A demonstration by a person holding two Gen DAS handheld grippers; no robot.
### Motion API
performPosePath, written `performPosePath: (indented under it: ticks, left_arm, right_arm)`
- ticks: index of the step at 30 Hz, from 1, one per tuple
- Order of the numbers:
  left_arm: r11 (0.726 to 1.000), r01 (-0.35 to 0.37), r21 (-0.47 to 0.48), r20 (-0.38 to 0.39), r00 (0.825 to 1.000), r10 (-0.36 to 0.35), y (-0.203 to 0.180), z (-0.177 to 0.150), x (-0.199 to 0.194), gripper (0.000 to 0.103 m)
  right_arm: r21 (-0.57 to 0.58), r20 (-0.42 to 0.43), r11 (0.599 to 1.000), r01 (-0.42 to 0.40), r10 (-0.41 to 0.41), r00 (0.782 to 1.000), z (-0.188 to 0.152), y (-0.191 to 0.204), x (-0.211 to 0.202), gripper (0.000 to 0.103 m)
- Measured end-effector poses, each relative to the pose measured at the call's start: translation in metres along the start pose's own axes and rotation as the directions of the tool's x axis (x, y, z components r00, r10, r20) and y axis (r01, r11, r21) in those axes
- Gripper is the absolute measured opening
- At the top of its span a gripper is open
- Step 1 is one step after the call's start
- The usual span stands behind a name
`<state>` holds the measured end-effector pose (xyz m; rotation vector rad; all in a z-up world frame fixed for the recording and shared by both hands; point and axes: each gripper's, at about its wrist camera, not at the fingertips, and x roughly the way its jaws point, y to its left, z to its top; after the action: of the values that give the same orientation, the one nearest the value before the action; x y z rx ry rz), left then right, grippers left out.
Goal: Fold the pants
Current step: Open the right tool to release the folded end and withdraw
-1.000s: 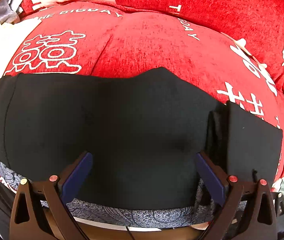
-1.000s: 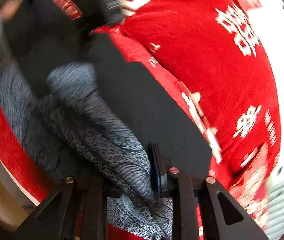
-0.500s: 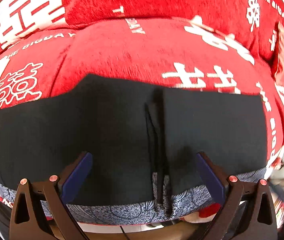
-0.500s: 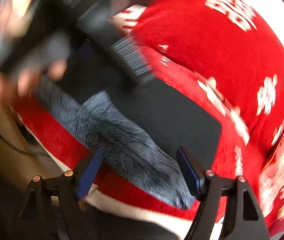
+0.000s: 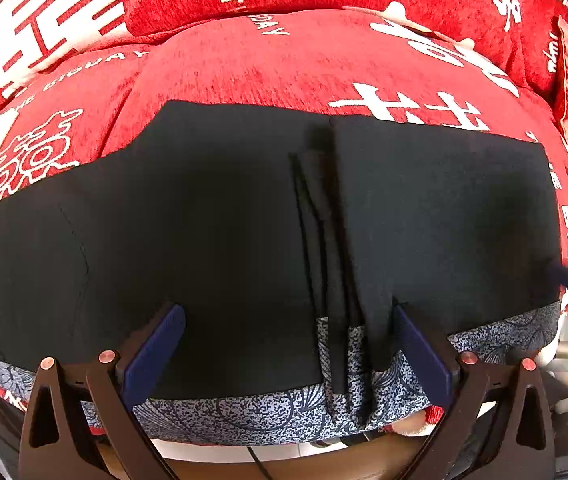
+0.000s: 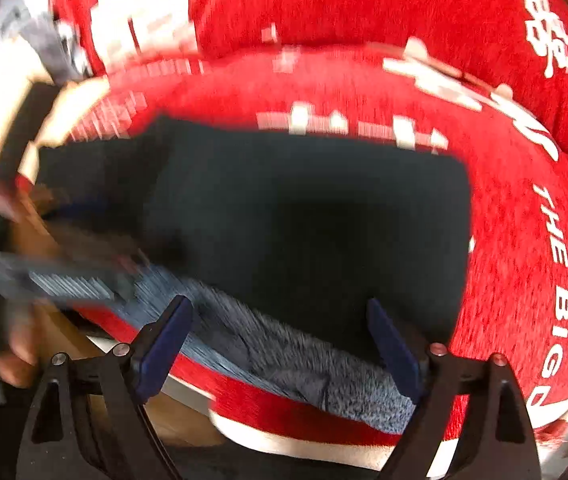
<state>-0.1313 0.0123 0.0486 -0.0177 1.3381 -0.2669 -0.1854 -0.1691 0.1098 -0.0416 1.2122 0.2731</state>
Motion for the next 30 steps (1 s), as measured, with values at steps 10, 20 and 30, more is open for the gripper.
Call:
performPosePath:
  ticks: [10,20,30]
  left_arm:
    - [1.000,0.002,-0.023,0.013,1.000,-0.001,0.000,-0.002,0.003,0.103]
    - [0.998,0.032,-0.051,0.009,0.999,-0.032,0.009,-0.001,-0.006,0.103]
    - [0.981,0.019,-0.196,0.067,0.998,-0.006,0.037,0.045,-0.008,0.103]
  right_arm:
    - [0.146,0.005,0.973,0.181,-0.184,0.983,0.056,-0.031,0.031,0.091]
    - [0.137,-0.023,0.938,0.318,-0.318,0.948,0.066,-0.014,0.055,0.103]
    - [0.128,0.021,0.937,0.325,-0.330,0.944,0.049,-0.015,0.051,0.103]
